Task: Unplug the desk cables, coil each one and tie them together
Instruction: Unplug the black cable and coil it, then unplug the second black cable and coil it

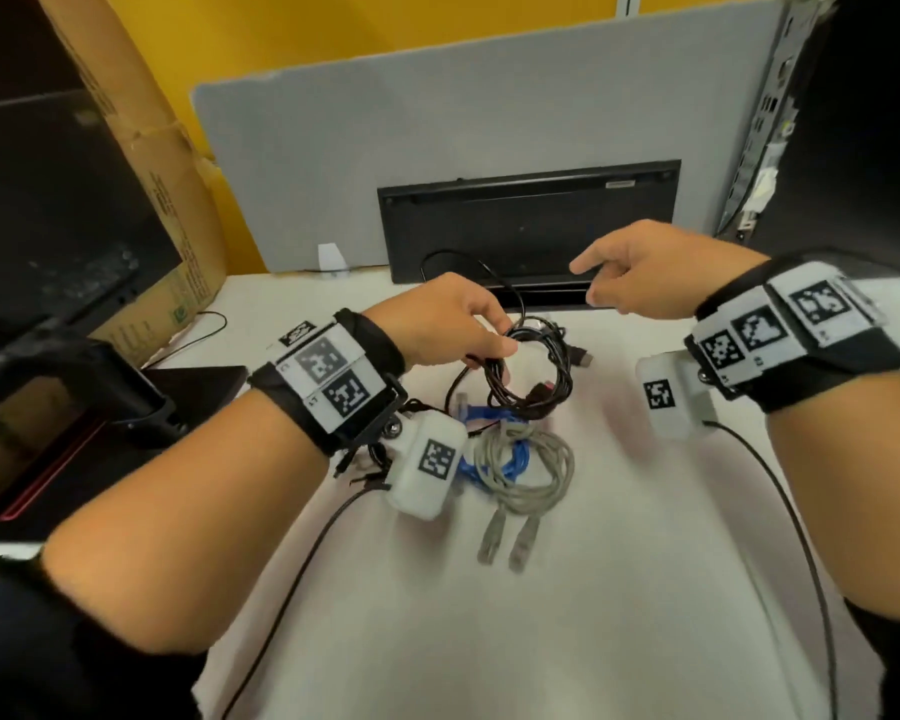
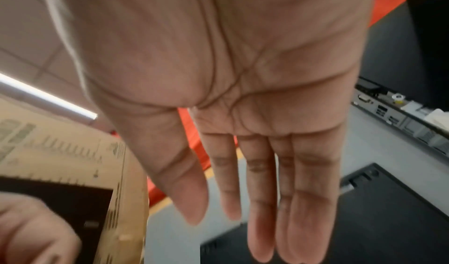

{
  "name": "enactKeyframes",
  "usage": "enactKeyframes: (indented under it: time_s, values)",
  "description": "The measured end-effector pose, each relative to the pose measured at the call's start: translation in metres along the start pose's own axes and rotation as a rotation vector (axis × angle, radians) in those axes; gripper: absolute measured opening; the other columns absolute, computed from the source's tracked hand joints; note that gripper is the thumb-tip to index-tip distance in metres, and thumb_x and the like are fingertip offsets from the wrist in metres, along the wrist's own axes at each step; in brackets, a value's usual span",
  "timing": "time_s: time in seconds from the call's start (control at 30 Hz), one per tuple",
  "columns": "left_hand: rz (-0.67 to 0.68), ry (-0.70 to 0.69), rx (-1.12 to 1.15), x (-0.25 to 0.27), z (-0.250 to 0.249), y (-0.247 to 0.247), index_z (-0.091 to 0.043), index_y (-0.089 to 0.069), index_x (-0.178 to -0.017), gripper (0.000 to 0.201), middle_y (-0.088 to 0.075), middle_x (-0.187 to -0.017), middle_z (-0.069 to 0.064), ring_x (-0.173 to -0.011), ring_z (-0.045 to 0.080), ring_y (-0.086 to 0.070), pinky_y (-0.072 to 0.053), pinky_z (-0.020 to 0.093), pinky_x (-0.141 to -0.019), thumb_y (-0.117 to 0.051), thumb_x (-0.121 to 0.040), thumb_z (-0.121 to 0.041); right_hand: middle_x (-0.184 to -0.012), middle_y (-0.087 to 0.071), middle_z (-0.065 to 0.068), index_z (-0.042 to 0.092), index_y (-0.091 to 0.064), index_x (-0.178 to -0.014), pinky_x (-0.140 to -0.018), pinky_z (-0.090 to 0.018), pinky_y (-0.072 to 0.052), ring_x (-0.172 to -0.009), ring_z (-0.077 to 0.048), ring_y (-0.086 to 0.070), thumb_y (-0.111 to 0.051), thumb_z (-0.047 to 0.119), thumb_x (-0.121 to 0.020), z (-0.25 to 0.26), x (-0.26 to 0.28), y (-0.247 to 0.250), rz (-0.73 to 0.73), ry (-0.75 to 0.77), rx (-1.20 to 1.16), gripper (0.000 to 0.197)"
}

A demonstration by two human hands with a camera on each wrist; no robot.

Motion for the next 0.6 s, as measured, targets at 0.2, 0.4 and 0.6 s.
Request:
enactKeyframes:
  time_s: [0.2, 0.4, 0.6]
  values:
    - [0.18, -0.048, -0.28, 0.003, -0.008, -0.043, -0.023, -0.07, -0.096, 0.019, -0.062, -0.08, -0.015, -0.068, 0.0, -0.056, -0.038, 0.015, -0.056, -0.074, -0.082, -0.036, -0.127, -0.058, 0.005, 0.032, -0.059, -0.129, -0.095, -0.031, -0.046, -0.1, -0.011, -0.058, -0.061, 0.024, -0.092, 0.001, -0.023, -0.025, 0.246, 0.003, 0.207, 0.038]
    - [0.074, -0.088, -0.343, 0.0, -0.005, -0.062, -0.022, -0.075, -0.093, 0.02, -0.058, -0.072, -0.017, -0.069, 0.0, -0.053, -0.041, 0.02, -0.061, -0.078, -0.077, -0.034, -0.149, -0.043, 0.004, 0.038, -0.048, -0.138, -0.107, -0.034, -0.032, -0.133, -0.019, -0.042, -0.056, 0.034, -0.095, 0.001, -0.036, -0.047, 0.364, -0.005, 0.421, 0.044]
    - [-0.083, -0.156, -0.325, 0.008, -0.003, -0.049, -0.02, -0.072, -0.093, 0.019, -0.067, -0.093, -0.006, -0.089, 0.014, -0.061, -0.052, 0.034, -0.081, -0.066, -0.087, -0.037, -0.12, -0.067, 0.0, 0.02, -0.069, -0.117, -0.092, -0.028, -0.05, -0.106, -0.019, -0.063, -0.07, 0.03, -0.086, 0.002, -0.043, -0.071, 0.286, -0.086, 0.396, 0.033]
Point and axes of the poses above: each hand's wrist, its own x-axis away from the middle knuckle, its own y-axis out of the back of the hand, z = x × y, the point moved 1 cm from there along -x, towards the middle knuckle
